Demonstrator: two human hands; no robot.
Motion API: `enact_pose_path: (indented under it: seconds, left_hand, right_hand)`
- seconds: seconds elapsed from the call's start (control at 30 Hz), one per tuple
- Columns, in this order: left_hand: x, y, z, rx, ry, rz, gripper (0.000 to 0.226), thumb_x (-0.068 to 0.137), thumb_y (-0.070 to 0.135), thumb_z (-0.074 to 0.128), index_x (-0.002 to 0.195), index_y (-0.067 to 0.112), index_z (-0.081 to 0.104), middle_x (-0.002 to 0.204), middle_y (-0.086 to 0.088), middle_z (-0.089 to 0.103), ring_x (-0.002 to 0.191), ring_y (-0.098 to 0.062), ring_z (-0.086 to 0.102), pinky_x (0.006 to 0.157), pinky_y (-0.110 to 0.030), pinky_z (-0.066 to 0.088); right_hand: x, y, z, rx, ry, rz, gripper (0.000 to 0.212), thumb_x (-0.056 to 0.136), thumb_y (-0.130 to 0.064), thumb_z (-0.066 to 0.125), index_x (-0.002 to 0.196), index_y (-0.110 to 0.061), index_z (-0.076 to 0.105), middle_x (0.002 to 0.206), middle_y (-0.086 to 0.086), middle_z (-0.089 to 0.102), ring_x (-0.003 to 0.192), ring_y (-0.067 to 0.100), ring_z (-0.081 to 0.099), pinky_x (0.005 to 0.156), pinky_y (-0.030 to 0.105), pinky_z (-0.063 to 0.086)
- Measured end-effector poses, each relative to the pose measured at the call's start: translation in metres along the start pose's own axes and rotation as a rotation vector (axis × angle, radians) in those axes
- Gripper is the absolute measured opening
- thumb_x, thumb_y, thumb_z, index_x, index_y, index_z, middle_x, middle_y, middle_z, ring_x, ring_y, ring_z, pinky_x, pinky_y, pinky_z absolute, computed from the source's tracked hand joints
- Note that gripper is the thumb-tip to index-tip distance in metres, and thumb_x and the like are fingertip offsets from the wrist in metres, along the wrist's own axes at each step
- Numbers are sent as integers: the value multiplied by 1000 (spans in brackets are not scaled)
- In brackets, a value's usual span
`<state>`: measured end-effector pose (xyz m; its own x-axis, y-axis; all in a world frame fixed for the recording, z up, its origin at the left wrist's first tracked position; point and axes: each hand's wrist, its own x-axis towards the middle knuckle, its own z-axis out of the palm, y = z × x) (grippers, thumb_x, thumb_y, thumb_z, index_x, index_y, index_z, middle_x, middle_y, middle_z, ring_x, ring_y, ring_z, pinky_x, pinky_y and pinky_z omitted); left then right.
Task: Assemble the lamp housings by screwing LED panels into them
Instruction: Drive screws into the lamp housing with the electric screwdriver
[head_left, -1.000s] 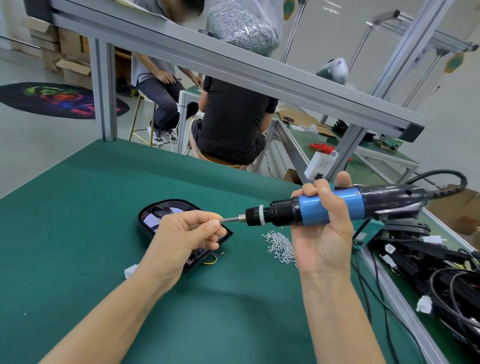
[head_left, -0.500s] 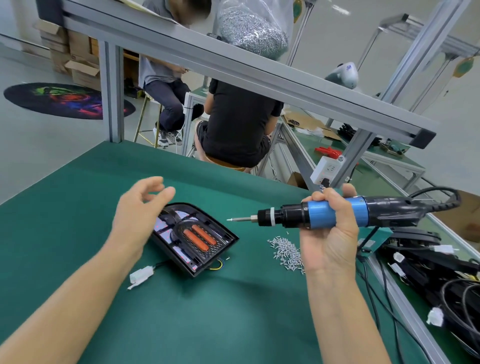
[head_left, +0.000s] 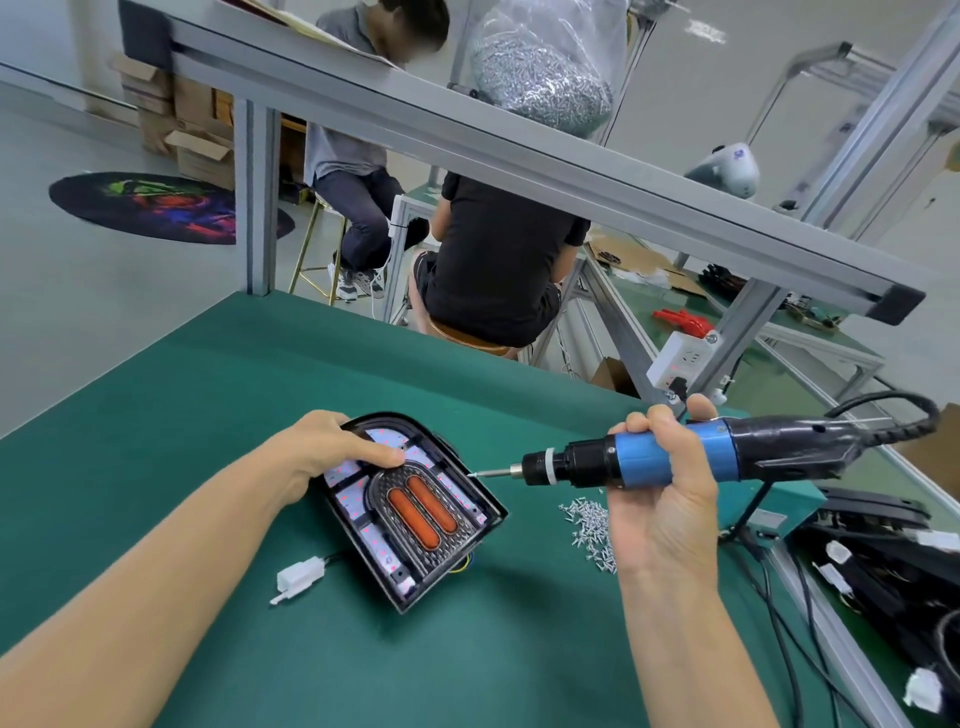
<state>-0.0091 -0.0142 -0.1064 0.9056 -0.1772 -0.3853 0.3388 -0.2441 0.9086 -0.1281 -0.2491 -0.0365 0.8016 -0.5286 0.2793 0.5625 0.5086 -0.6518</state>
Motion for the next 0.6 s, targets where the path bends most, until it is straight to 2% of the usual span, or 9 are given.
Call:
enact_pose_path:
  seconds: [0.07,0.13,0.23,0.33,0.47,0.6]
  left_hand:
    - [-7,-2,0,-69,-28,56,71,30,10,93,96,2,65,88,-15,72,76,-27,68,77,-39,55]
    - [-14,-3,0,-123,-51,104,72,31,7,92,97,4,63,79,-10,72,67,-22,67,65,-32,53]
    - [-25,-4,0,-195,-43,163,69,38,12,87,102,6,61,84,-10,72,71,-22,68,66,-32,53]
    - [-35,-7,6,-213,30,243,74,32,11,93,100,10,63,87,-8,73,74,-19,69,70,-31,54]
    - [-43,-11,15,-219,127,324,61,43,6,94,96,11,64,82,-3,74,69,-14,69,67,-26,53]
    - [-48,-10,20,-214,170,372,52,52,4,90,97,13,64,85,-5,73,73,-18,69,72,-31,56]
  right_hand:
    - [0,2,3,3,-15,-7,38,74,-1,63,102,-26,54,74,-4,54,67,10,57,74,24,52]
    - [0,4,8,-8,-23,-21,37,78,1,61,103,-25,53,75,-5,54,67,10,57,75,25,51]
    - [0,7,14,-40,-38,-29,34,85,4,56,103,-24,51,74,-6,55,67,10,56,74,24,51]
    - [-2,10,20,-58,-51,-32,34,88,5,55,102,-26,52,74,-6,55,67,10,57,73,24,51]
    - [-4,17,27,-70,-104,-59,37,83,3,60,103,-26,52,71,-7,56,67,11,57,72,24,50]
    - [-6,25,38,-91,-122,-94,37,79,3,60,103,-23,51,70,-5,53,66,12,54,68,23,50]
